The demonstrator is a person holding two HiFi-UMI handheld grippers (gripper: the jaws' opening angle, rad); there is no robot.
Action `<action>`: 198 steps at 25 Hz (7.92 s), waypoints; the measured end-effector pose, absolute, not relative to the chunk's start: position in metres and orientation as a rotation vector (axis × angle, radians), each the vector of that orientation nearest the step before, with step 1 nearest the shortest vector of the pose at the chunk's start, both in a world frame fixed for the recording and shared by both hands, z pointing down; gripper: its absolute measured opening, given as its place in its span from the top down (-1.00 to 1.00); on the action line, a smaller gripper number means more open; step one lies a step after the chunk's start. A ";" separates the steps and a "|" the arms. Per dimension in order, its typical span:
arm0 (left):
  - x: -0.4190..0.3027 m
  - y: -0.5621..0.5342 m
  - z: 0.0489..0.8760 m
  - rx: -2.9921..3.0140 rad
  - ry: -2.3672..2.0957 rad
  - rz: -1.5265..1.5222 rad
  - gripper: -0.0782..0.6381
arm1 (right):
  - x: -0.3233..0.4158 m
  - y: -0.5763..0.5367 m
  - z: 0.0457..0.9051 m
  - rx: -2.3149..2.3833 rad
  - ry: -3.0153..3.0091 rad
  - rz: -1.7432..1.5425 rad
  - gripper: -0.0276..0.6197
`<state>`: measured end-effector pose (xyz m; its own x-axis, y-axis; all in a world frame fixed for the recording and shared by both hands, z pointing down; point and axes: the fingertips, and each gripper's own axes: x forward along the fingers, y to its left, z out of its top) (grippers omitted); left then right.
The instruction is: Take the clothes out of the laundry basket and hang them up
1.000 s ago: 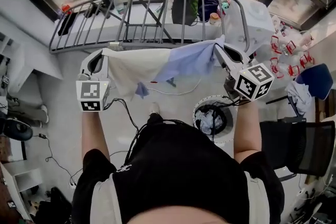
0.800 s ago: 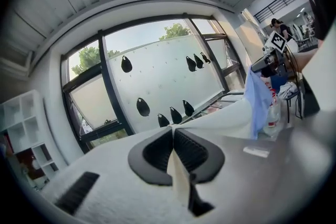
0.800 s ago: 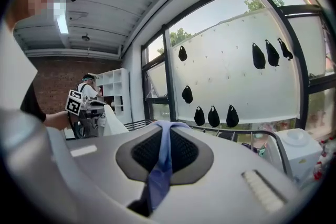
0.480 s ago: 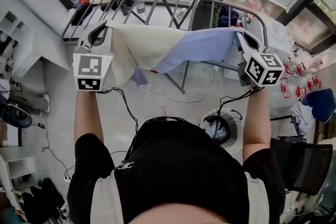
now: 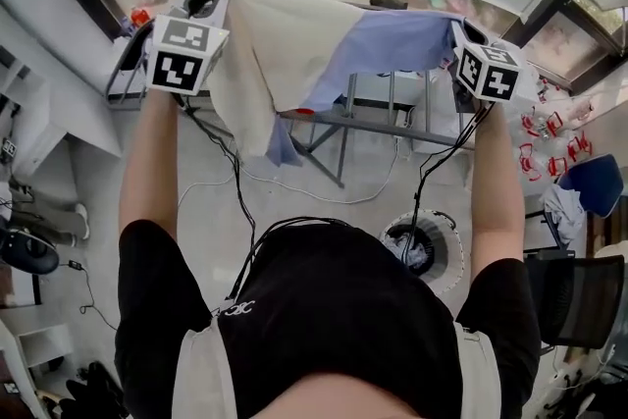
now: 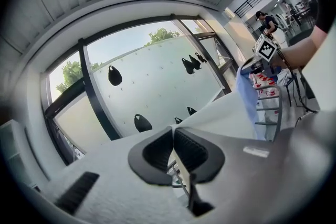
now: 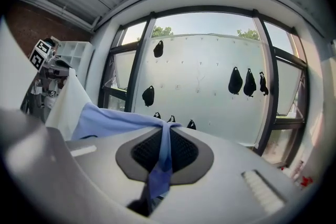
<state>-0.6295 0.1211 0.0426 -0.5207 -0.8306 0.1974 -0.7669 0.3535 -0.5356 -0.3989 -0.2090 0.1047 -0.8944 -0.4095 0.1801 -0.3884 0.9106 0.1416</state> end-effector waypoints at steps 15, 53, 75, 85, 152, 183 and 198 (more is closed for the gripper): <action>-0.724 0.018 0.169 -1.668 2.477 -1.185 0.76 | -0.444 -0.237 0.222 0.756 -2.555 -0.048 0.84; -0.653 0.049 0.203 -1.923 2.508 -0.541 0.47 | -0.432 -0.167 0.215 0.675 -2.879 0.036 0.38; -0.468 0.011 0.188 -2.127 2.321 -0.312 0.77 | -0.293 -0.137 0.208 0.852 -2.893 0.172 0.51; -0.366 -0.048 0.197 -2.358 2.093 -0.297 0.77 | -0.180 -0.142 0.187 1.195 -2.880 0.141 0.84; 0.064 -0.090 0.451 -3.131 1.105 -1.001 0.31 | 0.230 -0.052 0.470 1.569 -2.068 0.752 0.50; 0.015 -0.095 0.790 -3.177 1.632 -1.447 0.34 | 0.137 -0.080 0.964 0.484 -1.821 0.437 0.50; 0.008 -0.083 0.896 -3.186 1.722 -1.564 0.40 | 0.149 -0.078 1.150 0.351 -1.684 0.267 0.52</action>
<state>0.0080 -0.0834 0.8959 0.4107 -0.3120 0.8567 -0.8827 -0.3716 0.2878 0.1485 -0.0776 1.1498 -0.1216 -0.0770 0.9896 -0.3797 0.9248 0.0252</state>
